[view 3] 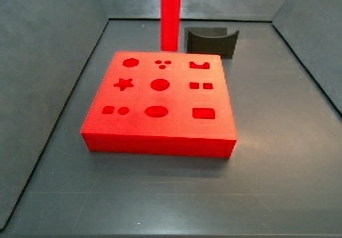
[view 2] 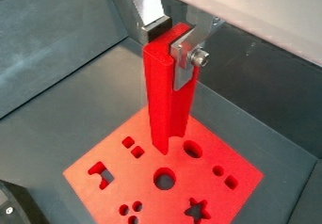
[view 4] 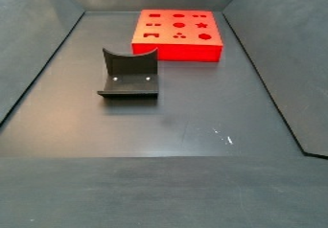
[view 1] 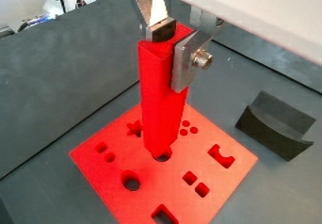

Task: Insert the arch object.

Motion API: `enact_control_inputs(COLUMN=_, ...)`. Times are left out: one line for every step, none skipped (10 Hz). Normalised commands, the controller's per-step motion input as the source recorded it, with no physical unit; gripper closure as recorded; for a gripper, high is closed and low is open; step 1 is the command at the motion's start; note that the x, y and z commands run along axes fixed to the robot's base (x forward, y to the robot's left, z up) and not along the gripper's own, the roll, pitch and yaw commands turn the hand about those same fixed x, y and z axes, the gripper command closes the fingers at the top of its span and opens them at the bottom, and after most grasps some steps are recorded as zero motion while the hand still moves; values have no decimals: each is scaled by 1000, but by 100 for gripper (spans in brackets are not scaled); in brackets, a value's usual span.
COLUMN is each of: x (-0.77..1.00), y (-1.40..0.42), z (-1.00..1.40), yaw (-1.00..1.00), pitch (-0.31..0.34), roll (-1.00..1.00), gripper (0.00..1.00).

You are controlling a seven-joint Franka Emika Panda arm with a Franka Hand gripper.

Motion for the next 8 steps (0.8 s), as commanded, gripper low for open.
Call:
enact_control_inputs(x=194, y=3, z=0, yaw=-243, pitch=0, roll=10, gripper=100)
enact_control_inputs(x=389, y=246, z=0, yaw=-703, pitch=0, roll=0, gripper=100)
enact_control_inputs(x=377, y=226, z=0, yaw=-800, pitch=-1, roll=0, gripper=100)
enact_control_inputs(x=317, y=197, z=0, yaw=-837, pitch=-3, roll=0, gripper=100)
enact_control_inputs(x=309, y=189, z=0, yaw=-843, pitch=-4, roll=0, gripper=100)
enact_control_inputs(x=291, y=177, z=0, yaw=-854, pitch=-6, roll=0, gripper=100)
enact_control_inputs(x=260, y=157, z=0, yaw=-874, pitch=-7, roll=0, gripper=100)
enact_control_inputs(x=223, y=134, z=0, yaw=-894, pitch=-11, roll=4, gripper=100)
